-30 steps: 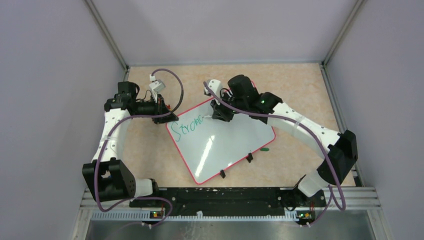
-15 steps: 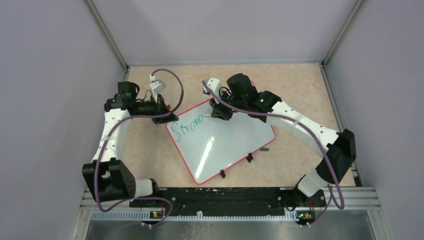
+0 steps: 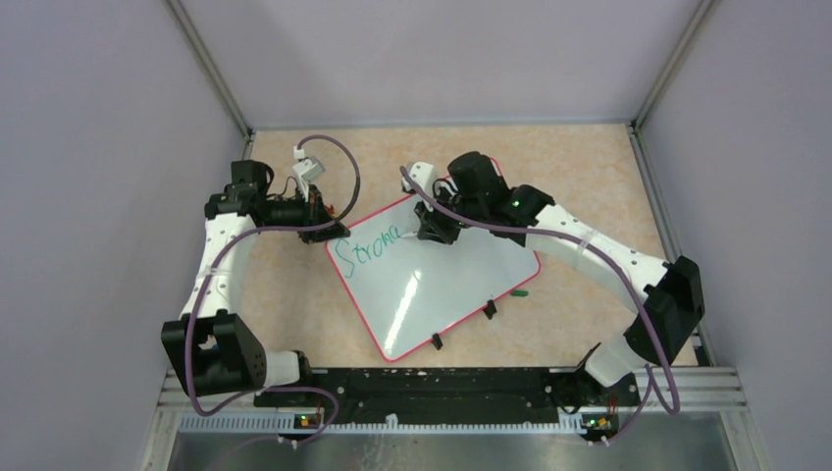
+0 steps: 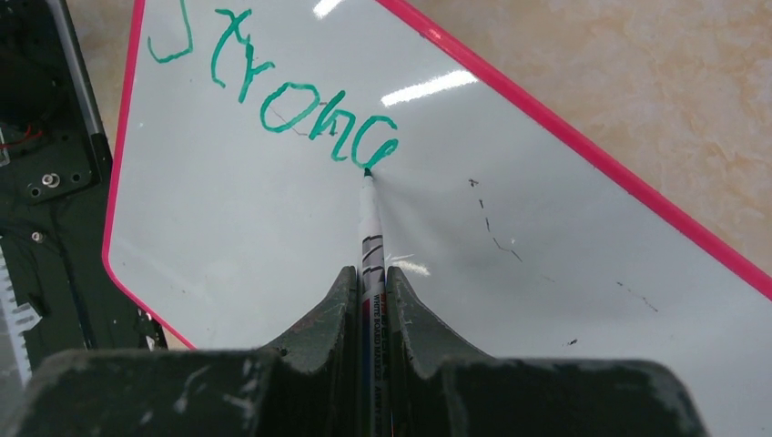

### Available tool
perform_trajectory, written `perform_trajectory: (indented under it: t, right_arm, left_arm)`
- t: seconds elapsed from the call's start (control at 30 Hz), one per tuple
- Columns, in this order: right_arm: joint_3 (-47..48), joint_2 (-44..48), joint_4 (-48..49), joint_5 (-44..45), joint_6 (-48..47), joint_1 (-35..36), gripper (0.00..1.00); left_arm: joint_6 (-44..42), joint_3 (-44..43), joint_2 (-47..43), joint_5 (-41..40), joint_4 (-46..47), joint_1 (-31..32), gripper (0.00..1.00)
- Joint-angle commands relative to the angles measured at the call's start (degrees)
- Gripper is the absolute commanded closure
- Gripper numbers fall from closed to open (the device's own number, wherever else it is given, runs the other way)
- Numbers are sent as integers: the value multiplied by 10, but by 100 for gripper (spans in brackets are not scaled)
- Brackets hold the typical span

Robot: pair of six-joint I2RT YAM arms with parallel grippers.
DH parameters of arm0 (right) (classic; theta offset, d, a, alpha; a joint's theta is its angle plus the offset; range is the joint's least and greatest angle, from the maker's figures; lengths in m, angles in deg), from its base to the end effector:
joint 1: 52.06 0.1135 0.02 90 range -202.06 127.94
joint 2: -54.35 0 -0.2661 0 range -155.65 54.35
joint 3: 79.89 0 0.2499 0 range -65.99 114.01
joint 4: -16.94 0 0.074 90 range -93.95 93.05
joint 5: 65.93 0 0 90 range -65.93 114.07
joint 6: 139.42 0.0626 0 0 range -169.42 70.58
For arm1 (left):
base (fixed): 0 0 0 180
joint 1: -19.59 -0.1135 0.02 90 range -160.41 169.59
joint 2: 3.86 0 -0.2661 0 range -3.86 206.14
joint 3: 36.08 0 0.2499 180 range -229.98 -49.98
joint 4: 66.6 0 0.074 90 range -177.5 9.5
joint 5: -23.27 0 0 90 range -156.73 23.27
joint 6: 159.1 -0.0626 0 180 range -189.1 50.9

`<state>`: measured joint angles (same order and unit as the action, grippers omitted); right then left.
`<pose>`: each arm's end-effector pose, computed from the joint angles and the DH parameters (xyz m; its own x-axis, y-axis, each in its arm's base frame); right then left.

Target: Write a sentence on the whiteboard

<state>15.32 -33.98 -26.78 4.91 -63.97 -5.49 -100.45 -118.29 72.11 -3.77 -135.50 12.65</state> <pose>0.2373 0.2806 0.3296 -0.1813 -0.5367 -0.8241 -0.9423 0.3345 -0.0106 0.2559 -0.0250 0.3078 -0.5704 0.1688 -0.8039 0.7586 0.4834 -0.4367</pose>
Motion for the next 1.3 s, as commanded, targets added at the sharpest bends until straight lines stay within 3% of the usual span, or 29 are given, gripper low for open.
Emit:
perform_trajectory:
  t: [0.0, 0.33, 0.63, 0.9, 1.27]
  right_arm:
    - [-23, 26, 6, 0, 7, -3, 100]
    - [-43, 26, 17, -3, 14, 28, 100]
    - [13, 10, 9, -13, 12, 39, 100]
    - [18, 52, 17, -22, 8, -1, 100]
    - [19, 32, 19, 3, -7, -8, 100]
  left_arm:
    - [-4, 5, -17, -3, 20, 6, 100]
    - [-3, 4, -15, -3, 21, 7, 100]
    - [-3, 3, -17, -5, 21, 8, 100]
    - [-2, 3, -17, -4, 21, 8, 100]
    - [-2, 3, -17, -7, 21, 10, 100]
